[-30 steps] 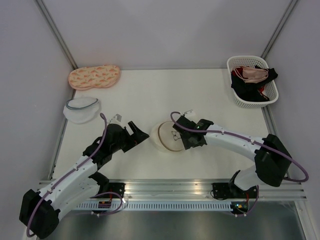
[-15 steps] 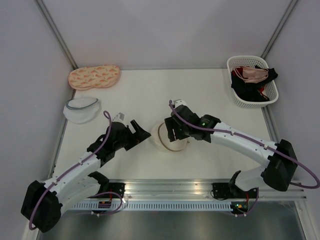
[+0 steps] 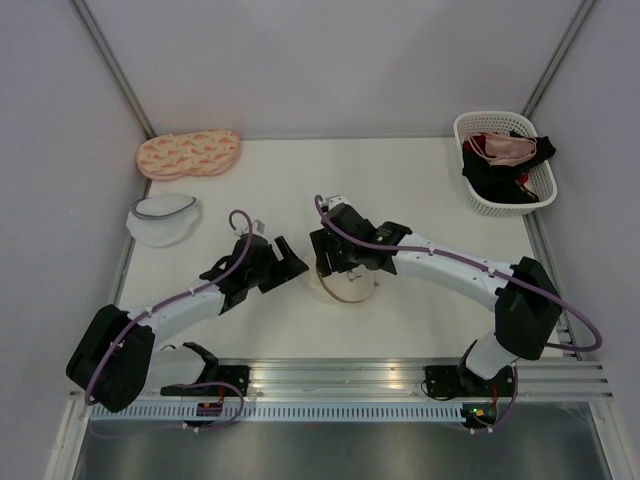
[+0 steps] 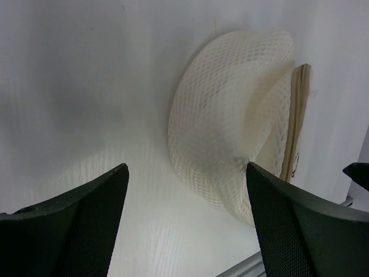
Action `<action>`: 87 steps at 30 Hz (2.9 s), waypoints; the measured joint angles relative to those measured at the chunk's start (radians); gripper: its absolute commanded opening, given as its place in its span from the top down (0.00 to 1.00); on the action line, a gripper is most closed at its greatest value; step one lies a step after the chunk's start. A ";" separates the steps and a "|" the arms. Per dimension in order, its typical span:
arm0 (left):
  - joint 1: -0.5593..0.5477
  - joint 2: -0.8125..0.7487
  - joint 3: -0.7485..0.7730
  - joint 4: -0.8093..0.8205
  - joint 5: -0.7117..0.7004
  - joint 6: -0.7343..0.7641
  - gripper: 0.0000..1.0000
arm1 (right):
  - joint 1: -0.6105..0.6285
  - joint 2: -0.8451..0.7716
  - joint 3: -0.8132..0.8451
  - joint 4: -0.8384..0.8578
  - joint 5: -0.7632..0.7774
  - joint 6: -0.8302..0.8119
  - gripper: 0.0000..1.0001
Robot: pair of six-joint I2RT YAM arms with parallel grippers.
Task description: Unzip the laundry bag and remove the bra
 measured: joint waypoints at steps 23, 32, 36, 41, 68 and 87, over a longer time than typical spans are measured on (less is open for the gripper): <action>0.000 0.267 -0.045 0.387 0.159 0.028 0.98 | -0.007 0.098 0.008 0.031 0.014 0.003 0.43; 0.000 0.266 -0.056 0.418 0.177 0.019 0.98 | -0.004 0.141 0.008 0.060 -0.030 0.015 0.44; 0.000 0.266 -0.062 0.433 0.182 0.008 0.98 | 0.012 0.170 0.008 0.072 -0.041 0.023 0.44; 0.000 0.264 -0.078 0.451 0.185 -0.007 0.98 | 0.029 0.207 0.008 0.073 -0.035 0.035 0.68; 0.000 0.204 -0.132 0.462 0.186 -0.019 0.98 | -0.029 -0.129 -0.019 -0.321 0.558 0.228 0.66; 0.000 0.113 -0.167 0.403 0.185 -0.019 0.98 | -0.050 -0.357 -0.196 -0.008 0.164 0.143 0.35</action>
